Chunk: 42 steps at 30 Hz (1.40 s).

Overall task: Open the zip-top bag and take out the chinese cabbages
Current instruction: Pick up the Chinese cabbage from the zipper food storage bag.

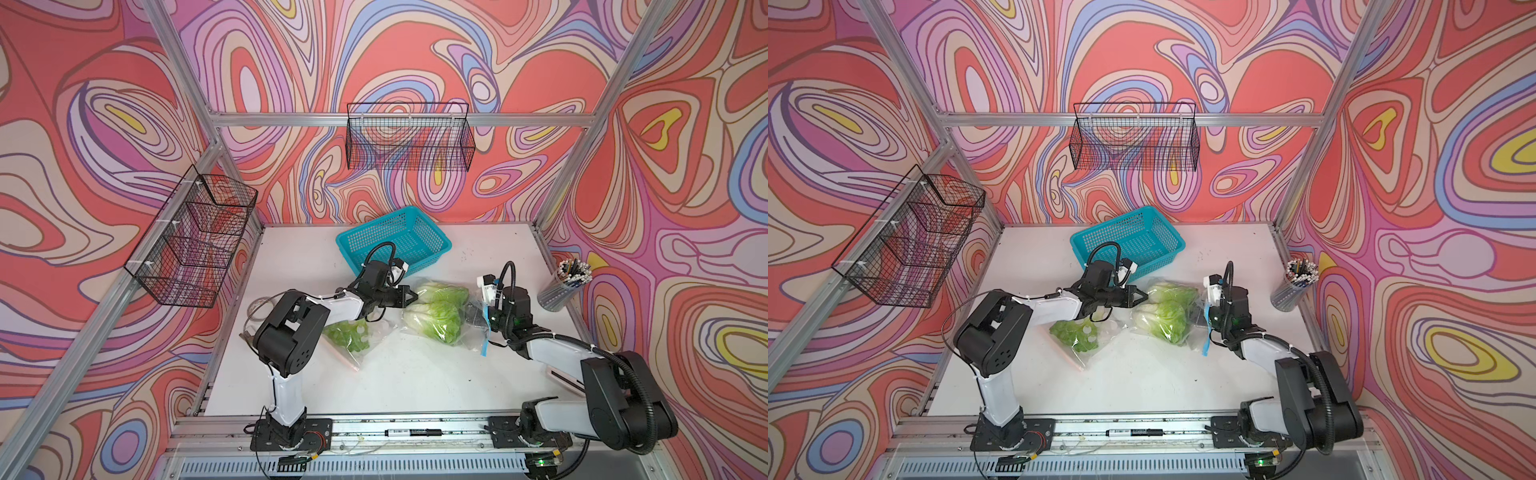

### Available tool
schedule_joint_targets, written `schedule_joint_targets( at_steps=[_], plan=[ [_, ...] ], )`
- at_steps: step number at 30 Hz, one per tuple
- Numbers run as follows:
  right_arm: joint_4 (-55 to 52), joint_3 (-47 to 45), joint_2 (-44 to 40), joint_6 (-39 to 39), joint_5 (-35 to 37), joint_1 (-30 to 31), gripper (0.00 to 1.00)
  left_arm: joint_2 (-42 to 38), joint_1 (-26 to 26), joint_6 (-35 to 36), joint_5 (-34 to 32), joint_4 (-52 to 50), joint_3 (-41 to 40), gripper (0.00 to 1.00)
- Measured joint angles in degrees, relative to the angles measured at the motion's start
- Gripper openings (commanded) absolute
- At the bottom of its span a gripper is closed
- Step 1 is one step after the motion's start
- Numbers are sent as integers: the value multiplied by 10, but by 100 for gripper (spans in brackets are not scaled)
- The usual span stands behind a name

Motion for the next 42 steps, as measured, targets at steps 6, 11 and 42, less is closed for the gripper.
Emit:
schedule_joint_targets(
  at_steps=[6,11,42],
  plan=[
    [-44,9,-29,1,8,1,0,-29,0,28,-47,-51,0,0],
    [-96,19,-51,-2,15,3,0,-38,0,46,-79,-83,0,0],
    [-273,51,-229,14,67,3,0,-79,-1,96,-180,-144,-15,0]
  ],
)
